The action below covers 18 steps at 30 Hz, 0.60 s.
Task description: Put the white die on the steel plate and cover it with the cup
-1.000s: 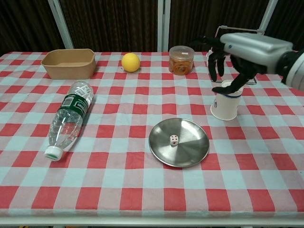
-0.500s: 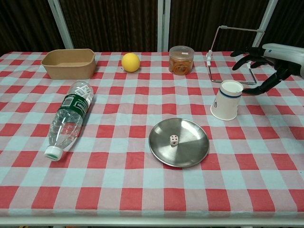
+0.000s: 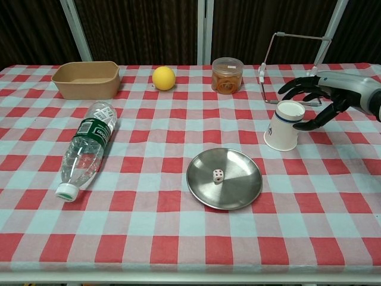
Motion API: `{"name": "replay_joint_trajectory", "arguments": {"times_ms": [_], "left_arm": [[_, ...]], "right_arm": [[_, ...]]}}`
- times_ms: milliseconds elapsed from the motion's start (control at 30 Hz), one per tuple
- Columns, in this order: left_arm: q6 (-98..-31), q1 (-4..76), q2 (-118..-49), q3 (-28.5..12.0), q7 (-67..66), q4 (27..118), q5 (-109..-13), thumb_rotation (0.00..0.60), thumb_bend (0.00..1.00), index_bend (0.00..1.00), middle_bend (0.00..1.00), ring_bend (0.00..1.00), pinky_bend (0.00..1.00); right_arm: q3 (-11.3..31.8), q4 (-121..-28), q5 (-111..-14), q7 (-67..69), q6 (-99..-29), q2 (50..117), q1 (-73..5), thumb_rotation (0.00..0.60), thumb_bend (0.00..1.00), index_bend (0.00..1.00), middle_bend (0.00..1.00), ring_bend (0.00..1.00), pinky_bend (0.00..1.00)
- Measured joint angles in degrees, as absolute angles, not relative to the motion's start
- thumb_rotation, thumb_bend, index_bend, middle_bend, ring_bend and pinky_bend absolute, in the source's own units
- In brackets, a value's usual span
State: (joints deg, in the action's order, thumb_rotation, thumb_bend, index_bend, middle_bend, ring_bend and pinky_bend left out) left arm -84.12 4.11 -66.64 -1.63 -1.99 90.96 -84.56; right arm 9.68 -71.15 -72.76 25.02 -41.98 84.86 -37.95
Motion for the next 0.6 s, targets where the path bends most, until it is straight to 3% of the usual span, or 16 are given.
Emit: {"name": "replay_joint_trajectory", "arguments": {"times_ms": [167,267,600], "left_arm": [[-84.1,4.1,-66.7,-1.6,-2.0,90.9,-84.5,0.6,0.0,0.15,0.16,0.02,0.03],[-84.0,4.2,-66.6,-1.7,-1.9,91.0,-84.4,0.6,0.0,0.15,0.16,0.02,0.03],[-84.0,4.1,-66.2,-1.7,-2.0,91.5,-84.3,0.6,0.0,0.15,0.16,0.02,0.03]], "right_arm": [[10.2,-69.6,-72.2,25.7,-41.9,86.2,-38.1,0.6,0.27,0.46,0.25,0.02,0.08],[10.7,-69.4,-71.9,25.9,-42.5,86.6,-38.1,0.6,0.31,0.55,0.29,0.05,0.08],[8.9,-78.1,-84.5,34.6,-47.8,82.7,-38.0,0.6,0.32,0.57,0.32,0.07,0.08]]}}
